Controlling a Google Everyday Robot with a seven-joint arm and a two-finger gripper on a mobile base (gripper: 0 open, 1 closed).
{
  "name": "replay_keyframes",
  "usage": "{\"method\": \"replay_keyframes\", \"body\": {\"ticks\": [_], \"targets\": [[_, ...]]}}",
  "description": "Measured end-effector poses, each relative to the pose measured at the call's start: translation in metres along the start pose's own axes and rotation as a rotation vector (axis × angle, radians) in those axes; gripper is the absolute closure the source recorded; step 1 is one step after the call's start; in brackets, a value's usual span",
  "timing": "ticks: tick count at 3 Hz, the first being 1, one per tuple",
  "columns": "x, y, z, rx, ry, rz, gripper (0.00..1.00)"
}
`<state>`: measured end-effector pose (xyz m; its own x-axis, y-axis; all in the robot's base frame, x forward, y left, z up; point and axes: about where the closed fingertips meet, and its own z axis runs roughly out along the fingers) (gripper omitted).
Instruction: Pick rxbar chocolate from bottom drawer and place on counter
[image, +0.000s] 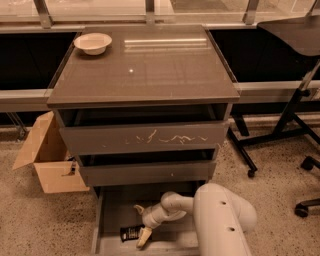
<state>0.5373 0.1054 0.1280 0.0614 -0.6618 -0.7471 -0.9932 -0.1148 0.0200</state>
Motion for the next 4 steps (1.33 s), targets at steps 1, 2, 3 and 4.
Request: {"method": "replay_keyframes", "body": {"ticks": [1,2,3,4], "targets": [[0.008,0.0,0.015,-0.018,0.008,0.016,0.0],[0.016,-0.003,0.023,-0.035,0.001,0.033,0.0],[0.023,-0.005,0.027,-0.047,-0.007,0.05,0.18],[0.018,-0.005,0.023,-0.047,-0.007,0.05,0.49]]}}
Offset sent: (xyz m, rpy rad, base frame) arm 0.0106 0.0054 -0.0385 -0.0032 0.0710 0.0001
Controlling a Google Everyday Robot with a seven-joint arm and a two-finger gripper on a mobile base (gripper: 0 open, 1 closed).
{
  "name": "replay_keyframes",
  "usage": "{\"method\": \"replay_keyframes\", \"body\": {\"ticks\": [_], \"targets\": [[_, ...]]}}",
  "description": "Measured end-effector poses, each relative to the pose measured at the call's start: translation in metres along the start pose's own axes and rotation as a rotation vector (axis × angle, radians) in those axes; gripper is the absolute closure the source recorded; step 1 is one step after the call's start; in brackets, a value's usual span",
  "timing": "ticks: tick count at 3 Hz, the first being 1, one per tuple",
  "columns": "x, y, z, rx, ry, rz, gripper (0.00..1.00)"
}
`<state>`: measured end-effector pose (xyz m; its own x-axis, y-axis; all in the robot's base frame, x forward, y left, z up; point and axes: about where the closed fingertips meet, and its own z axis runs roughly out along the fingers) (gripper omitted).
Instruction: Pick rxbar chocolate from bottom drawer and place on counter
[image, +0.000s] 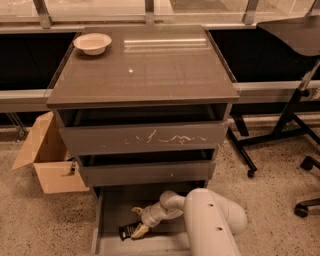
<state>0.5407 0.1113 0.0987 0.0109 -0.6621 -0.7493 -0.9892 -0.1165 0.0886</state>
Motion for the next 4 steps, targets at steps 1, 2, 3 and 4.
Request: {"method": "replay_keyframes", "body": {"ticks": [1,2,3,4], "targets": [[-0.004,0.0,-0.004,0.0,0.0,0.0,0.72],[-0.011,0.001,-0.009,0.004,-0.008,-0.01,1.0],[-0.021,0.007,-0.022,0.026,-0.053,-0.061,1.0],[-0.045,0.023,-0.054,0.043,-0.135,-0.154,1.0]]}}
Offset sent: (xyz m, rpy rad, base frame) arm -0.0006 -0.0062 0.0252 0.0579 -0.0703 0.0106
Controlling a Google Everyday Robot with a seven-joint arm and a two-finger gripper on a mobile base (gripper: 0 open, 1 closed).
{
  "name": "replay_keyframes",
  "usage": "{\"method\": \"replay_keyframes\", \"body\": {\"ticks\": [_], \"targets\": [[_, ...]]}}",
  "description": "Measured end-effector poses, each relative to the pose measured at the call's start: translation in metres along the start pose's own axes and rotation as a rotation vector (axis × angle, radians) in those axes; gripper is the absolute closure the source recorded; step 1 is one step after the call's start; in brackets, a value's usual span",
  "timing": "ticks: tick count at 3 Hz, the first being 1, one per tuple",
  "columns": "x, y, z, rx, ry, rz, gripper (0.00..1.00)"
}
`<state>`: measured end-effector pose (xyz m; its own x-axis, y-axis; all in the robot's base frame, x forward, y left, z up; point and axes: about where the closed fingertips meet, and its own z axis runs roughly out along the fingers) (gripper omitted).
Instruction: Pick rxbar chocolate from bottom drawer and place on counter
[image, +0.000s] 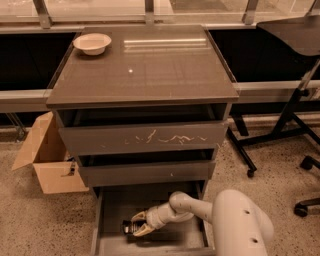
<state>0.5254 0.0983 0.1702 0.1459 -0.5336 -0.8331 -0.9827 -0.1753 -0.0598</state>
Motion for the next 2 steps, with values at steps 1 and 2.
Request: {"method": "replay_keyframes", "body": {"ticks": [1,2], "targets": [[-0.0169,0.0142,-0.049,0.04,-0.081,-0.091,1.0],[-0.0219,0.0158,-0.0515,0.039,-0.088,-0.105,1.0]]}}
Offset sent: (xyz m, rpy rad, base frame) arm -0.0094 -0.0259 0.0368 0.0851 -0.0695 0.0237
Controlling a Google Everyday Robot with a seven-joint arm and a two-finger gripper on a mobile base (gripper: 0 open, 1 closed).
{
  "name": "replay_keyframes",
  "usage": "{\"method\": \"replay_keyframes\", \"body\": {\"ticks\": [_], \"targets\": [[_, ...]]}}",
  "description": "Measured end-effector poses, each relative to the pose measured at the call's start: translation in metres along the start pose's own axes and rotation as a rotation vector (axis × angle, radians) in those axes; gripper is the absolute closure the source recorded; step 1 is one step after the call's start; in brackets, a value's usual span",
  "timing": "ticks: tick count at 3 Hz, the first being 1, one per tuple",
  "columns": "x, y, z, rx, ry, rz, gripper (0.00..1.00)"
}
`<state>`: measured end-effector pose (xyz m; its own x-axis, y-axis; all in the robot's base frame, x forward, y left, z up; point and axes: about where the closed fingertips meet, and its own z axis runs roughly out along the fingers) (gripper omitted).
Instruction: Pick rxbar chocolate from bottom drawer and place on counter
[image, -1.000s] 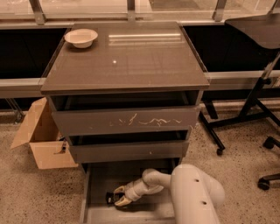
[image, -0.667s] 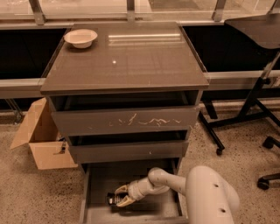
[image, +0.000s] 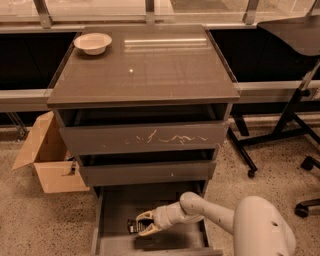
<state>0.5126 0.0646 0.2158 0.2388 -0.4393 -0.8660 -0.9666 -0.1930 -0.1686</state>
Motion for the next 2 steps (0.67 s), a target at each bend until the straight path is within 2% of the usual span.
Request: {"method": "replay_keyframes", "body": {"ticks": [1,2], "targets": [[-0.042,0.007,-0.017,-0.009,-0.055,-0.105,1.0],[-0.099,0.011,-0.047,0.015,-0.08,-0.259,1.0]]}}
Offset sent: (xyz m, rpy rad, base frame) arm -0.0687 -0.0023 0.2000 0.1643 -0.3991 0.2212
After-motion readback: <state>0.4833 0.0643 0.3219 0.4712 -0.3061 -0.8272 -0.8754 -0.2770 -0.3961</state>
